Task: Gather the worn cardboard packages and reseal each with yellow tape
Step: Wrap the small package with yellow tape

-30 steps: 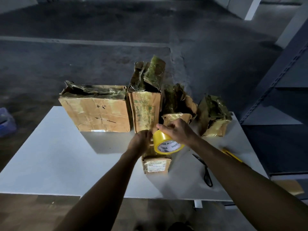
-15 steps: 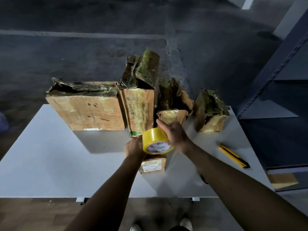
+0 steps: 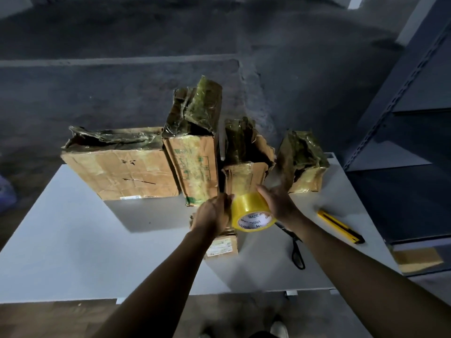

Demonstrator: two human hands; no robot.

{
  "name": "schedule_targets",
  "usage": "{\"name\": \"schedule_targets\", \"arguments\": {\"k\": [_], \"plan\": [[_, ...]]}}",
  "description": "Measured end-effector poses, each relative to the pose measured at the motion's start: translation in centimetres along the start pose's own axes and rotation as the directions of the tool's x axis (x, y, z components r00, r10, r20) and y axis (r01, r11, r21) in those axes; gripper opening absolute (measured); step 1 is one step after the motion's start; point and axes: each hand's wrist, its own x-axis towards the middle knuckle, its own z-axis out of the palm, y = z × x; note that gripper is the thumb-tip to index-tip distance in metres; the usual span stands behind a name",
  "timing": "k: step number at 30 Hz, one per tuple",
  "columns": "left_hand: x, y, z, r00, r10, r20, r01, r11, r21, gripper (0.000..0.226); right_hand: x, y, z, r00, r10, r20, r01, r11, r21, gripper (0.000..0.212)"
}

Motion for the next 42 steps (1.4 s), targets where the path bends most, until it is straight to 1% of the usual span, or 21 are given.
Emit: {"name": "schedule_targets", "arguments": {"k": [2, 5, 7, 8, 10, 11, 12, 14, 15, 16, 17, 21, 24, 27, 29, 31, 32, 35, 39, 40, 42], "plan": [[0.2, 0.9, 0.4, 0.996, -0.035, 0.079, 0.034, 0.999, 0.015, 0.05, -0.3, 0.5, -0.1, 1.0, -0.013, 0.002, 0.013, 1.0, -0.02, 0.056], [0.4, 0.6, 0.9, 0.997, -0.051, 0.053, 0.049, 0.998, 0.041, 0.055, -0.4, 1.0, -0.3, 0.999, -0.018, 0.029, 0.017, 0.999, 0.05, 0.063], [0.2, 0.6, 1.0, 0.999, -0.026, 0.029, 0.025, 0.999, 0.041, 0.041, -0.3, 0.0, 0.0, 0.977, -0.214, 0.012, 0.213, 0.976, 0.031, 0.053], [0.3, 0.5, 1.1, 0.999, -0.029, 0.029, 0.027, 0.998, 0.052, 0.033, 0.3, -0.8, -0.3, 0.969, -0.18, 0.171, 0.16, 0.979, 0.127, 0.042], [0.5, 0.5, 1.1, 1.0, -0.014, 0.014, 0.013, 0.998, 0.057, 0.03, 1.5, -0.7, -1.2, 0.881, -0.46, 0.111, 0.471, 0.875, -0.112, 0.037], [0.4, 0.6, 1.0, 1.0, -0.015, -0.001, 0.015, 0.998, 0.059, 0.038, 1.9, -1.0, -1.8, 0.856, -0.501, 0.126, 0.516, 0.84, -0.166, 0.032], [0.4, 0.5, 1.1, 1.0, -0.014, -0.022, 0.015, 0.997, 0.077, 0.046, 2.1, -0.9, -2.0, 0.863, -0.488, 0.13, 0.505, 0.842, -0.191, 0.026], [0.4, 0.4, 1.2, 0.999, 0.022, -0.037, -0.019, 0.996, 0.086, 0.052, 2.2, -0.1, -1.9, 0.967, -0.222, 0.126, 0.23, 0.972, -0.053, 0.015], [0.4, 0.2, 1.2, 0.998, 0.027, -0.05, -0.023, 0.996, 0.085, 0.052, 1.9, 0.3, -1.7, 0.976, -0.217, -0.028, 0.214, 0.973, -0.083, 0.025], [0.6, 0.1, 1.3, 0.998, 0.033, -0.061, -0.028, 0.996, 0.08, 0.05, 1.5, 0.9, -1.7, 0.984, -0.162, -0.071, 0.146, 0.97, -0.192, 0.039], [0.6, 0.0, 1.2, 0.998, 0.045, -0.049, -0.04, 0.995, 0.095, 0.047, 1.7, 1.6, -1.9, 0.997, -0.072, -0.026, 0.065, 0.975, -0.215, 0.048], [0.6, -0.5, 1.5, 0.994, 0.073, 0.077, -0.076, 0.996, 0.037, 0.04, 1.2, 3.0, -1.5, 0.995, -0.092, 0.036, 0.099, 0.934, -0.343, 0.071], [1.0, -0.5, 1.5, 0.997, 0.081, -0.007, -0.081, 0.997, 0.02, 0.035, 0.6, 3.6, 0.5, 0.997, -0.046, 0.067, 0.066, 0.941, -0.333, 0.07], [0.3, -0.1, 1.0, 0.988, 0.147, 0.036, -0.145, 0.988, -0.049, 0.033, 0.8, 3.9, 1.7, 0.997, -0.01, 0.071, 0.032, 0.949, -0.315, 0.068], [0.1, 0.7, -0.1, 0.983, 0.178, 0.051, -0.172, 0.979, -0.107, 0.042, 1.0, 4.4, 1.4, 0.998, 0.01, 0.062, 0.011, 0.944, -0.329, 0.067], [-0.1, 1.3, -0.7, 0.945, 0.163, 0.284, -0.143, 0.986, -0.088, 0.059, 1.3, 5.1, 1.0, 0.998, 0.044, 0.043, -0.028, 0.947, -0.319, 0.066], [-0.2, 1.6, -1.3, 0.9, 0.152, 0.409, -0.174, 0.985, 0.017, 0.068, 1.3, 5.3, 1.0, 0.997, 0.062, 0.034, -0.048, 0.948, -0.314, 0.065], [-0.6, 1.4, -1.9, 0.817, 0.17, 0.551, -0.33, 0.922, 0.204, 0.092, 1.0, 5.5, 1.0, 0.998, 0.062, 0.001, -0.059, 0.953, -0.298, 0.063], [-0.2, 2.1, -1.8, 0.861, 0.204, 0.465, -0.311, 0.936, 0.167, 0.08, 0.8, 4.6, -0.2, 0.997, 0.064, -0.038, -0.073, 0.95, -0.303, 0.065], [-0.1, 2.3, -1.9, 0.87, 0.207, 0.446, -0.284, 0.952, 0.112, 0.078, 0.8, 4.1, -0.8, 0.998, 0.054, -0.038, -0.062, 0.961, -0.271, 0.065], [0.1, 2.4, -2.2, 0.89, 0.221, 0.398, -0.234, 0.972, -0.017, 0.076, 0.8, 2.7, -2.2, 0.995, 0.075, -0.063, -0.08, 0.994, -0.079, 0.06]]}}
